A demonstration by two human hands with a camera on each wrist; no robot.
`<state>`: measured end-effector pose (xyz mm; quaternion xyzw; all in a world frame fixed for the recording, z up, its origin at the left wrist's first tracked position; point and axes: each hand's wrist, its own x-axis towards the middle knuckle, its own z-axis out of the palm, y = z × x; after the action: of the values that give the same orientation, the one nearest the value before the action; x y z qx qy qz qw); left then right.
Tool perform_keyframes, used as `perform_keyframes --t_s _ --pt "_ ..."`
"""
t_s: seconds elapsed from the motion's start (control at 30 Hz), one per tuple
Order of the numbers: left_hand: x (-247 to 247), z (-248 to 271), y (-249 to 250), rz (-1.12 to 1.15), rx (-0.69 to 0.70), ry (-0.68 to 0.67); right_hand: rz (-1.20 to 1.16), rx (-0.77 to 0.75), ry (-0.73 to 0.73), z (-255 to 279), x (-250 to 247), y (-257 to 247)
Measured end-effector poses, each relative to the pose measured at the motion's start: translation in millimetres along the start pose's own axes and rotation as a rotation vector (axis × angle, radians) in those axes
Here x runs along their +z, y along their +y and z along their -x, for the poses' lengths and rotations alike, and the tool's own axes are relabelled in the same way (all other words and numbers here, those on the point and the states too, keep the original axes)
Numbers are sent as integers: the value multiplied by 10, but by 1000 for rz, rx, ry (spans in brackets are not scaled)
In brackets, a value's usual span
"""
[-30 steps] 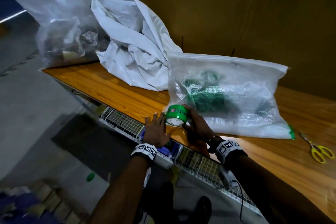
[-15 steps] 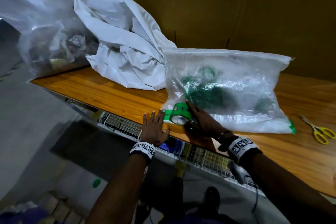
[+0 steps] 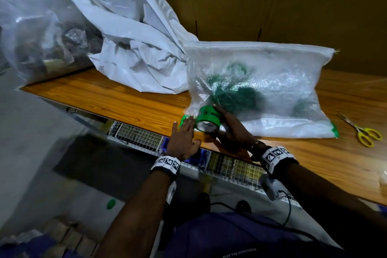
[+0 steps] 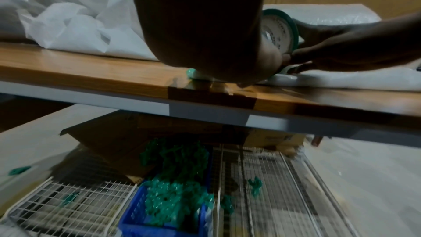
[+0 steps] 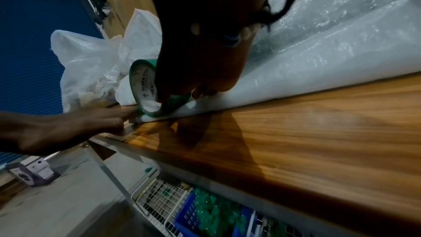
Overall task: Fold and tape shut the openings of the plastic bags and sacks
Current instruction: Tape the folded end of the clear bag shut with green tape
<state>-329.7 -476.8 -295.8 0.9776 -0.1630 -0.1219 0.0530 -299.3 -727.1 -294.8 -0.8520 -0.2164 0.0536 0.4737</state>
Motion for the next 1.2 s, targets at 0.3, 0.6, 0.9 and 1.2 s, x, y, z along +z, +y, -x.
perform_keyframes --t_s 0.3,0.6,0.9,1.2 --pt "52 -2 -122 -37 29 28 405 -133 -263 -80 -564 -2" --pt "-126 -206 -300 -26 119 11 132 26 105 -8 156 -68" --pt "36 -170 -220 -12 106 -17 438 -48 -116 -87 -197 -80" --pt "66 -142 111 41 109 32 163 -14 19 192 -169 -9"
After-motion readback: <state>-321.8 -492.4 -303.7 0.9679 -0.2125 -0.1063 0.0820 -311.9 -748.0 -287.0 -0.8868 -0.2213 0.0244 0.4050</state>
